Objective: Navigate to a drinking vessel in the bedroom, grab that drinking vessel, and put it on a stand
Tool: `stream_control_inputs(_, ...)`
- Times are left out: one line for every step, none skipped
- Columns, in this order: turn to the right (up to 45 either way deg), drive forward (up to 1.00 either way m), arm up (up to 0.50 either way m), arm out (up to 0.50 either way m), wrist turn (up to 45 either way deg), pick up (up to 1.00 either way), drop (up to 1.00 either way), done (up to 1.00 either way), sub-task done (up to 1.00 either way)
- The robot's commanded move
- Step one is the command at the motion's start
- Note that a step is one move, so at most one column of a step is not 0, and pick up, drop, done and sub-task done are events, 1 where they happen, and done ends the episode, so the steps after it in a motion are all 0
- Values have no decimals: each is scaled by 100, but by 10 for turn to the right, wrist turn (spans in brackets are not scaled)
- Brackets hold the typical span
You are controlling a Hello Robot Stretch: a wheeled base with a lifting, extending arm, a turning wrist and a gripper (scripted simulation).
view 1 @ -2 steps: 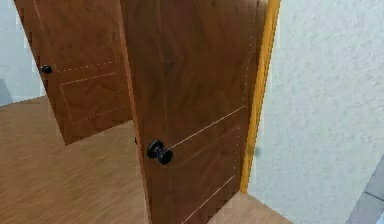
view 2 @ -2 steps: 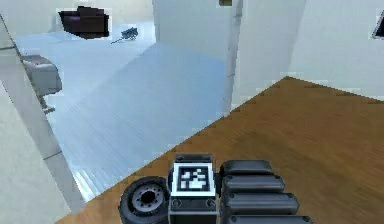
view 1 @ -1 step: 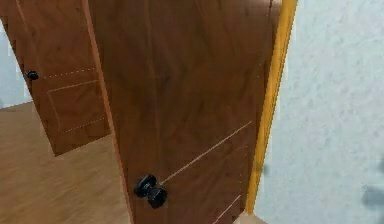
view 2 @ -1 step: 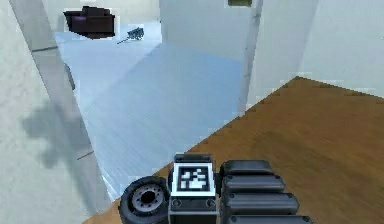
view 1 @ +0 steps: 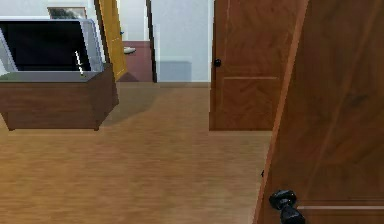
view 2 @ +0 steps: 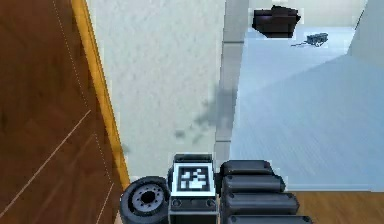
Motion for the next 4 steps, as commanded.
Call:
stream_control_inputs(-120, 0, 0, 0, 0, 0, 0, 0, 0)
stream_control_inputs(0, 100, 0, 0, 0, 0, 0, 0, 0)
stream_control_inputs(-30, 0, 0, 0, 0, 0, 0, 0, 0)
stream_control_inputs(30, 0, 0, 0, 0, 0, 0, 0, 0)
